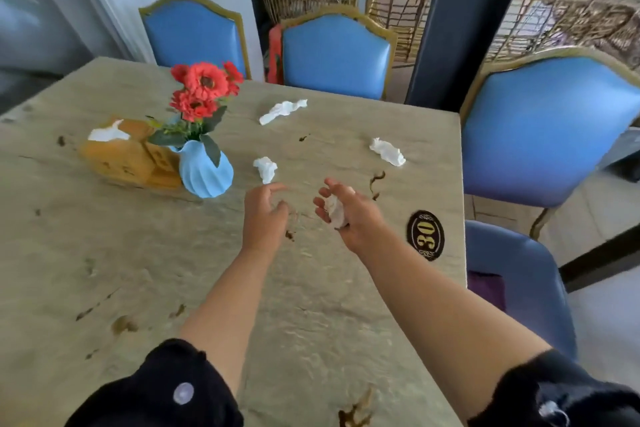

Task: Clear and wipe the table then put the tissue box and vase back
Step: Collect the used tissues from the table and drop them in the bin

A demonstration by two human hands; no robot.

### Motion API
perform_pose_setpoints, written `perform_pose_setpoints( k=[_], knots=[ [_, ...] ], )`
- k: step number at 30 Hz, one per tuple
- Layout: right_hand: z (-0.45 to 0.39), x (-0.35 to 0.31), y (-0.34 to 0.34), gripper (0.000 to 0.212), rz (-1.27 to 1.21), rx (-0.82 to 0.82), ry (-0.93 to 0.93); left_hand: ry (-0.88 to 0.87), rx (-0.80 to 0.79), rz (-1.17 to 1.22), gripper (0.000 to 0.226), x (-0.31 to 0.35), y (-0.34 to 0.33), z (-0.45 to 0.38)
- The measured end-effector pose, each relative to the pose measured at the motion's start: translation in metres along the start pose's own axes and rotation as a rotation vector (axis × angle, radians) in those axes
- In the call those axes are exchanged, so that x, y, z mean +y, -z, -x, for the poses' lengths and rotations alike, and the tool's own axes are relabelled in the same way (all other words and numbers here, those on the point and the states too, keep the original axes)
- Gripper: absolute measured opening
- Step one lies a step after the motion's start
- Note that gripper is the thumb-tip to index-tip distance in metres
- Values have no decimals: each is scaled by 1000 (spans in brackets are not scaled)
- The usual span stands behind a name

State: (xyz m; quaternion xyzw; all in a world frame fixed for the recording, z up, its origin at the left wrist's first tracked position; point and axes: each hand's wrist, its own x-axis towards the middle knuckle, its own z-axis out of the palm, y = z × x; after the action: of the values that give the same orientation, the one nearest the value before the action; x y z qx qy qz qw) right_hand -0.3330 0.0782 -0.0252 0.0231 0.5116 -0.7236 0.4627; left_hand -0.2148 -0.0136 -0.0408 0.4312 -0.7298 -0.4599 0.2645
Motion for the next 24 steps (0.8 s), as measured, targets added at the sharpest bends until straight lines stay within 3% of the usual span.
perform_pose_setpoints(
  k=[6,12,18,24],
  knots=[
    [-65,-21,-5,8,95,-91,-39,-59,90,-380,55,-3,-14,-80],
    [-114,-41,-6,23,101,-193,-64,18,-4,-722,61,-18,-32,-128],
    [-135,-50,2,22,99,-254,-96,91,-35,-810,46,-25,-40,-136],
    [-132,-54,11,23,45,-276,-131,141,103,-575,20,0,-45,-125]
  ],
)
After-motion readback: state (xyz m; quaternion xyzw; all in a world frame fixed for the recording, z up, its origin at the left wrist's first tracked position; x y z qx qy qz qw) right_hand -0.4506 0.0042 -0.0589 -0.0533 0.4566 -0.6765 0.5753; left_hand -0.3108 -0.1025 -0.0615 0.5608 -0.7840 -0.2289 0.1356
